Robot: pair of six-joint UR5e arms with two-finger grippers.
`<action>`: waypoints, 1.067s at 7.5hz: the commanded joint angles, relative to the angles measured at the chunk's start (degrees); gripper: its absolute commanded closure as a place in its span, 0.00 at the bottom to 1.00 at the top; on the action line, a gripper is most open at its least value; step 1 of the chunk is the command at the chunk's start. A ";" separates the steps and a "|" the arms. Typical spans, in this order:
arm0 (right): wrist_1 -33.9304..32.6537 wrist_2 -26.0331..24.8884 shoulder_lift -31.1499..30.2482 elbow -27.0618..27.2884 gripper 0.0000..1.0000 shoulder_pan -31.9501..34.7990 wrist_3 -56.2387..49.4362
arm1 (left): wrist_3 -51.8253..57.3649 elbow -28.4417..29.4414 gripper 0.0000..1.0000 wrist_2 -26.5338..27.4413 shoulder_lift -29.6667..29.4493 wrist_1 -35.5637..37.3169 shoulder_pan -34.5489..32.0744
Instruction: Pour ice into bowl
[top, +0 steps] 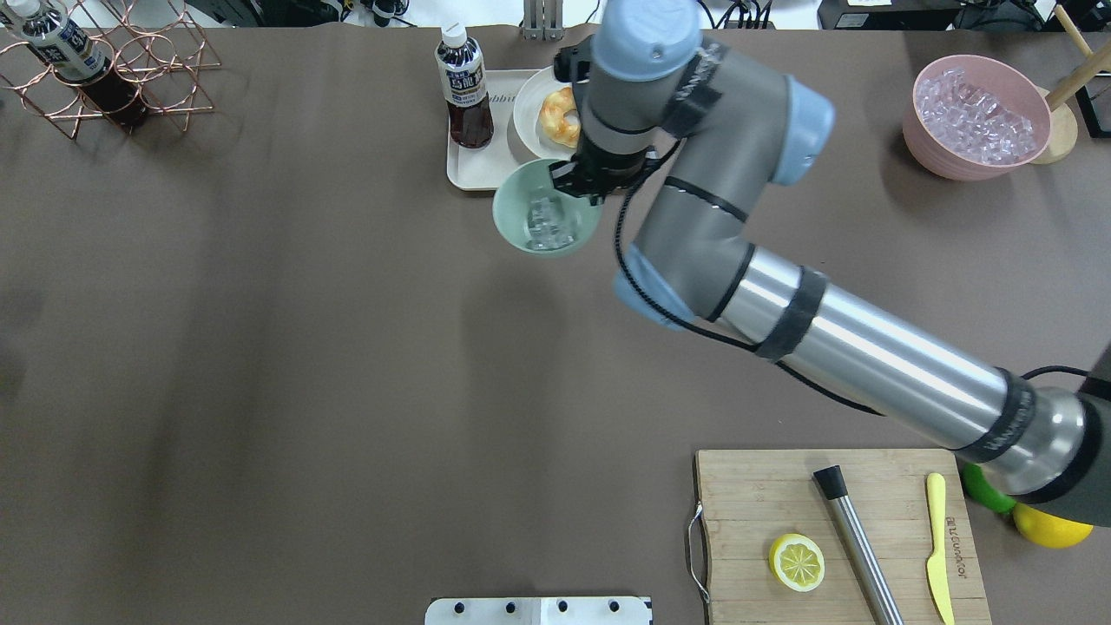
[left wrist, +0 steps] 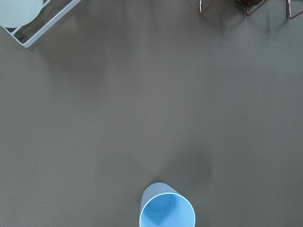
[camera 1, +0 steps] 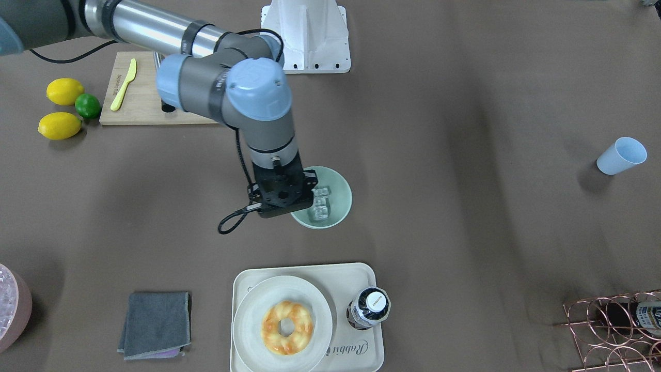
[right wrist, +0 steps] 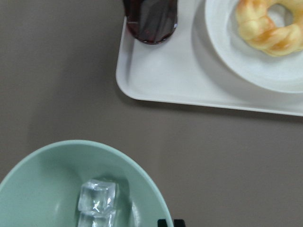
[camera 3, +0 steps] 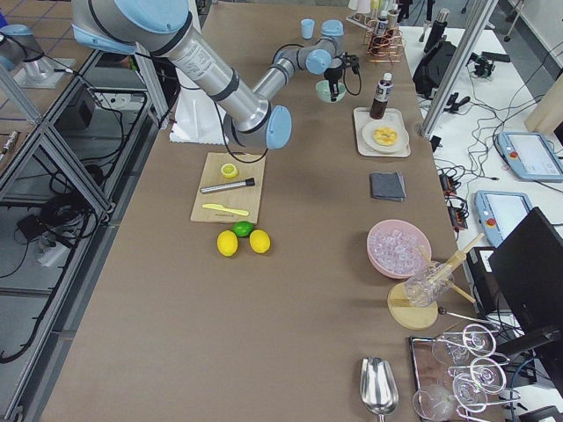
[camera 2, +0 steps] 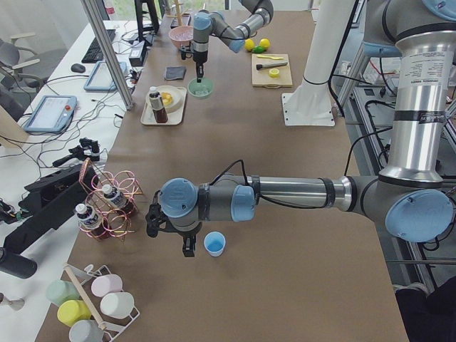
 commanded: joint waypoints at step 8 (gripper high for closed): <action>-3.45 26.69 -34.81 6.86 1.00 34.52 -51.86 | 0.17 -3.73 0.02 0.06 4.18 -0.13 -0.49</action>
